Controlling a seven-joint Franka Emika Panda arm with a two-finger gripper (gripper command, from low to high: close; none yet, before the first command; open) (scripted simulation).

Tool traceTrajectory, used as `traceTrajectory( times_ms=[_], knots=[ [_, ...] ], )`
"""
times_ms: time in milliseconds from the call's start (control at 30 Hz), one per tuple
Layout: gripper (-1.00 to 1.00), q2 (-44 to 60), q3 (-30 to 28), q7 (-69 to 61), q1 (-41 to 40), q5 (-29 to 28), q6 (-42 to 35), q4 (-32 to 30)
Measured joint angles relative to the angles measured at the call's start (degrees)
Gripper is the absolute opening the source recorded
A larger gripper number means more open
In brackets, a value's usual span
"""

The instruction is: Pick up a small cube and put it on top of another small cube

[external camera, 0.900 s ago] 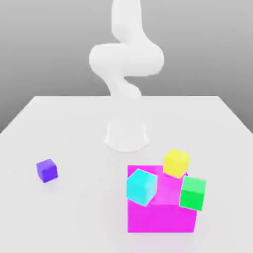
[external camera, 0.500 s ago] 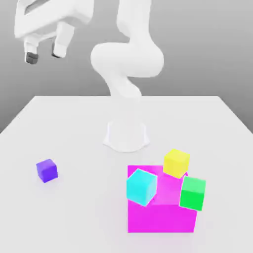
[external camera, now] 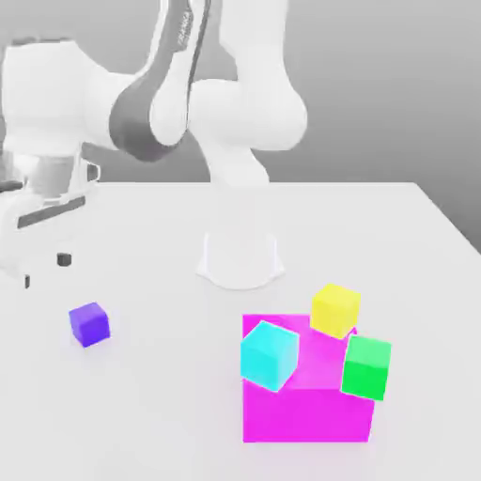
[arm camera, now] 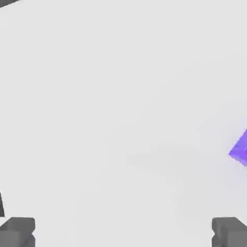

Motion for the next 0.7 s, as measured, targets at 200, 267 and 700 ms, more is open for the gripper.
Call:
traceTrajectory(
  times_ms=[200,267,700],
  knots=[
    [0.0,7.7,-2.4,14.4,-6.2,-0.8,6.0,-5.4],
    [0.0,11.5,-2.0,14.8,-7.3,0.1,9.0,-5.2],
    [-1.0,23.8,1.1,13.7,-9.3,2.1,19.3,-3.2]
  ],
)
